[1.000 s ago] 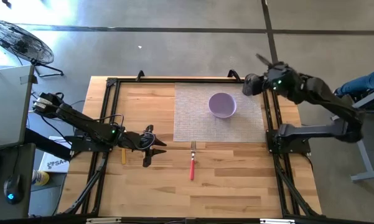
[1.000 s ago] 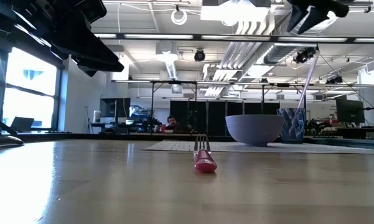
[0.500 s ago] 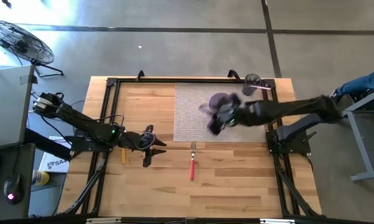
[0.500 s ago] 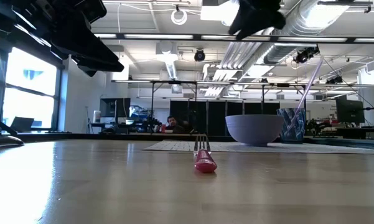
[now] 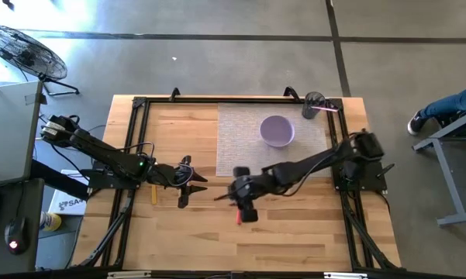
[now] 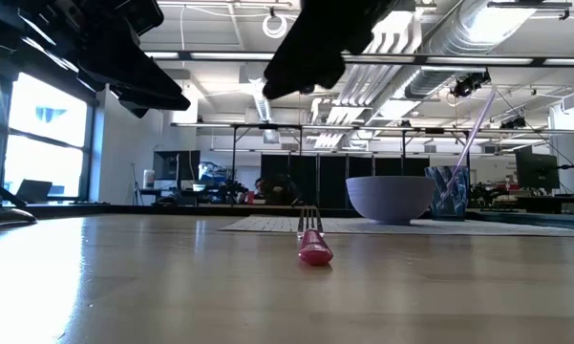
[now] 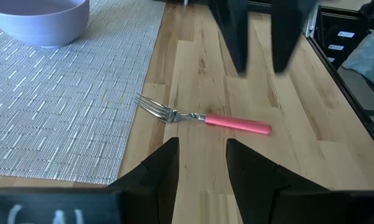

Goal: Pick & Place Utensil
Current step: Put the pink fork into the purple bowl

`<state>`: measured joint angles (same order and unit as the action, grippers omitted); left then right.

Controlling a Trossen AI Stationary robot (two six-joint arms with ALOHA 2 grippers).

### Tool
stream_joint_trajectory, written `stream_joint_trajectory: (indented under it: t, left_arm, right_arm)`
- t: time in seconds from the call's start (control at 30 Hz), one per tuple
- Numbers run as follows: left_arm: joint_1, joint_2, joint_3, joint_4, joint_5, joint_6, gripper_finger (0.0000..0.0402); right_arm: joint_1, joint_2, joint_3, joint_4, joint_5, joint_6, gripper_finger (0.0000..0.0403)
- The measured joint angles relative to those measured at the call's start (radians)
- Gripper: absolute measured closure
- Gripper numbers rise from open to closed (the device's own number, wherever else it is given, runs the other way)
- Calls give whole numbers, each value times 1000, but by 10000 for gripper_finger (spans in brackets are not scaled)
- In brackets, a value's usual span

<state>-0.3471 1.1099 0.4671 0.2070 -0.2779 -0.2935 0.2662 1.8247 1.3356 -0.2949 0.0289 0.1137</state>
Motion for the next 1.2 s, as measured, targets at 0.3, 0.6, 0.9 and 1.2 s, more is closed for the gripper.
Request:
stream_joint_trajectory:
  t: [0.3,0.6,0.9,1.2]
  left_arm:
    - [0,0,0,0,0,0,273]
    - [0,0,0,0,0,0,273]
    - [0,0,0,0,0,0,273]
    - [0,0,0,0,0,0,273]
  right_arm:
    - [10,201,120,-102,-160,-149,205]
    - [8,271,124,-225,-66,-396,186]
    - [-5,279,127,-257,-63,-427,212]
    - [-13,279,125,-221,-66,-311,228]
